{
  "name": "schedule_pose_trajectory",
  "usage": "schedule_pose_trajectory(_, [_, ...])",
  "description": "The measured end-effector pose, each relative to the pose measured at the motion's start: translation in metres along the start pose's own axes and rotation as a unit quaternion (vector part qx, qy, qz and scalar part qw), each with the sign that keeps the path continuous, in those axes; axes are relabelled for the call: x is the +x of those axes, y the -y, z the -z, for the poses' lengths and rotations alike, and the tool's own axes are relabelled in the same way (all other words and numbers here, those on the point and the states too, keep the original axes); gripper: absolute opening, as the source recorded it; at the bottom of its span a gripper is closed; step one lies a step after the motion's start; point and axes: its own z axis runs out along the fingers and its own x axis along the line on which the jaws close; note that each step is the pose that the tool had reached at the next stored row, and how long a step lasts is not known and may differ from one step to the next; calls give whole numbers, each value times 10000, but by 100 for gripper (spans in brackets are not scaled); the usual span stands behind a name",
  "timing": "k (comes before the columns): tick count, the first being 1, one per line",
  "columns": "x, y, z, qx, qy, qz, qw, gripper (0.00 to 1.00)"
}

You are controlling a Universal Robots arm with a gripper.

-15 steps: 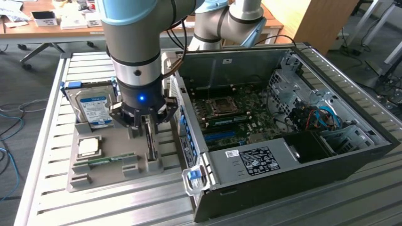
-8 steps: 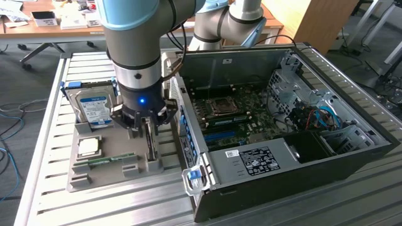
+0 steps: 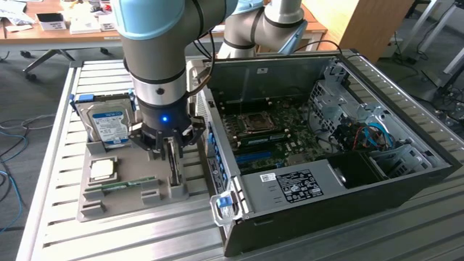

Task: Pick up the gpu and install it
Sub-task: 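Pick up the gpu and move the gpu toward the slot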

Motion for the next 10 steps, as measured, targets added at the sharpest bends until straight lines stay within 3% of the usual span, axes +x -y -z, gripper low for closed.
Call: schedule_pose_trajectory(10, [1, -6, -30, 0, 0, 0, 10000, 42])
